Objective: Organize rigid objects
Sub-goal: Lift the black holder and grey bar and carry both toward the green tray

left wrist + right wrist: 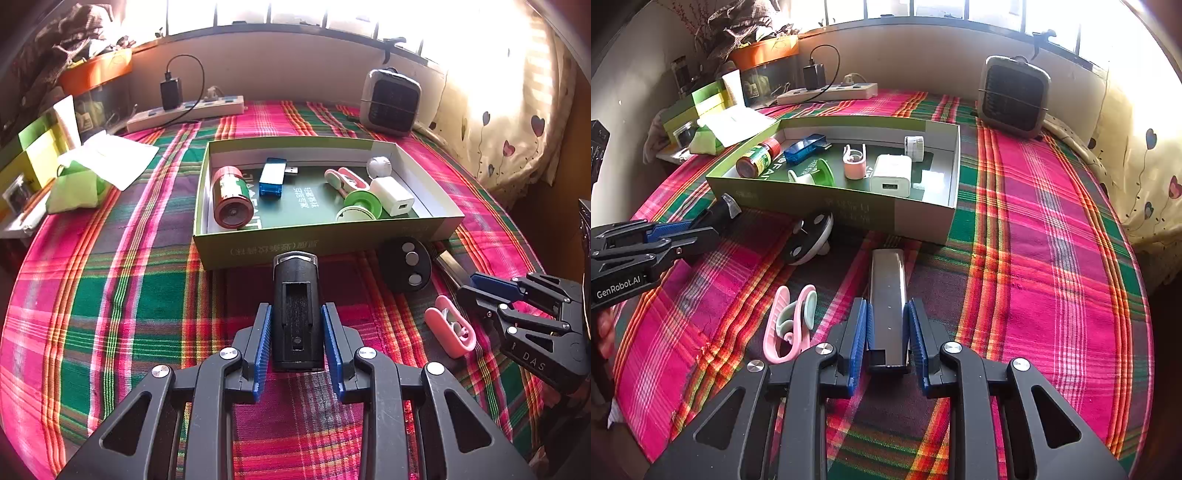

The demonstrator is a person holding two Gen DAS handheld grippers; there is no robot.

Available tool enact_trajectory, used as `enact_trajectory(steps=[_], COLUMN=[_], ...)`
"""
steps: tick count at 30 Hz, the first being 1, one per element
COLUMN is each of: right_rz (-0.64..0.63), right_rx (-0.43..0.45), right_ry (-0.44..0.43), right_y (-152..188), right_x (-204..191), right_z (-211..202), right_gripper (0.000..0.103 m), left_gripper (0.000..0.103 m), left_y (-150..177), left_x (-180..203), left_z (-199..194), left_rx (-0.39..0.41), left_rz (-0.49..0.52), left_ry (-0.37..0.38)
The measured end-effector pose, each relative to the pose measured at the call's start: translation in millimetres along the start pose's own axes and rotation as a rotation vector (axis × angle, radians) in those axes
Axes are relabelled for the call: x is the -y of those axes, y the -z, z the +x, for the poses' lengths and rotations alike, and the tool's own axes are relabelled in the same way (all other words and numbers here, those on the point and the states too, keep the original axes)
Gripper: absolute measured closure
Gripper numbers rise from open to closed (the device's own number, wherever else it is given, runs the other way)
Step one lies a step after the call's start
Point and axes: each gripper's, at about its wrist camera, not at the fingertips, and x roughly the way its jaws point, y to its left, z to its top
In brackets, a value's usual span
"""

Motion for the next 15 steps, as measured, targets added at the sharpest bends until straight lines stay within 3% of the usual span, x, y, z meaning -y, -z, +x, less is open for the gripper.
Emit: enact_trajectory(steps=[15], right_rz=[0.022], right_rx=[0.066], right_ry=[-0.004], right_y=[-14.9], right_x=[7.3], right_z=[-25.3], right_gripper=[0.079], left_gripper=[0.077], left_y=[-21.1], left_x=[-4.2], left_z=[-15.2], left_rx=[0.047], left_rz=[0.001], left_ry=[0.027])
